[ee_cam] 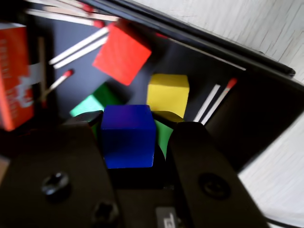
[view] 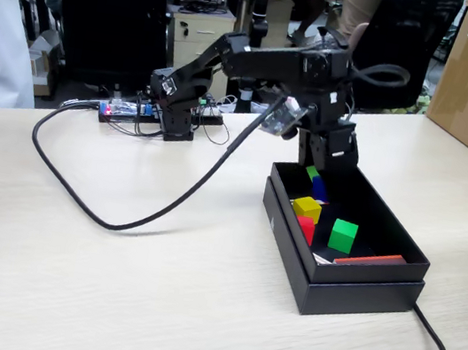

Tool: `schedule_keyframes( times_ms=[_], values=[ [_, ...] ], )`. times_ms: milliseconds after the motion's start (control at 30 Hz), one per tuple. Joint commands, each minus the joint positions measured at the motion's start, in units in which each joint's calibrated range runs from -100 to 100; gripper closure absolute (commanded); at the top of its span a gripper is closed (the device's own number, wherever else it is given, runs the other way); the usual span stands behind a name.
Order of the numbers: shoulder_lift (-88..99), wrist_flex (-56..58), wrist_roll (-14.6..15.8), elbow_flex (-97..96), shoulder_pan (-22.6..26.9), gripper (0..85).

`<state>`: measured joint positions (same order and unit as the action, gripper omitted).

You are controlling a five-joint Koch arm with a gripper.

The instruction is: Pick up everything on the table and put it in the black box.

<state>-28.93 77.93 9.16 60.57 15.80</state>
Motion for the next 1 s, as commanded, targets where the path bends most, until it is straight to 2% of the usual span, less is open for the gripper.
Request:
schedule_keyframes(
  times_ms=[0,33,167,233,300,367,700,967],
  values=[
    [-0.5,0.04,-0.15,5.25,0.15,62.4],
    [-1.3,0.04,-0.2,5.25,0.15,59.1],
    [-2.57,0.12,-0.1,5.07,0.1,58.5],
    [0.3,0.73,-0.1,4.08,0.1,49.2],
    [5.24,0.99,-0.05,2.17,0.15,44.6],
    [13.73,0.99,-0.1,-0.46,0.0,41.2],
    [62.61,0.99,-0.88,-22.67,-3.47,40.2],
    [102.2,-5.41,-3.86,-59.57,-10.21,36.8]
  ],
)
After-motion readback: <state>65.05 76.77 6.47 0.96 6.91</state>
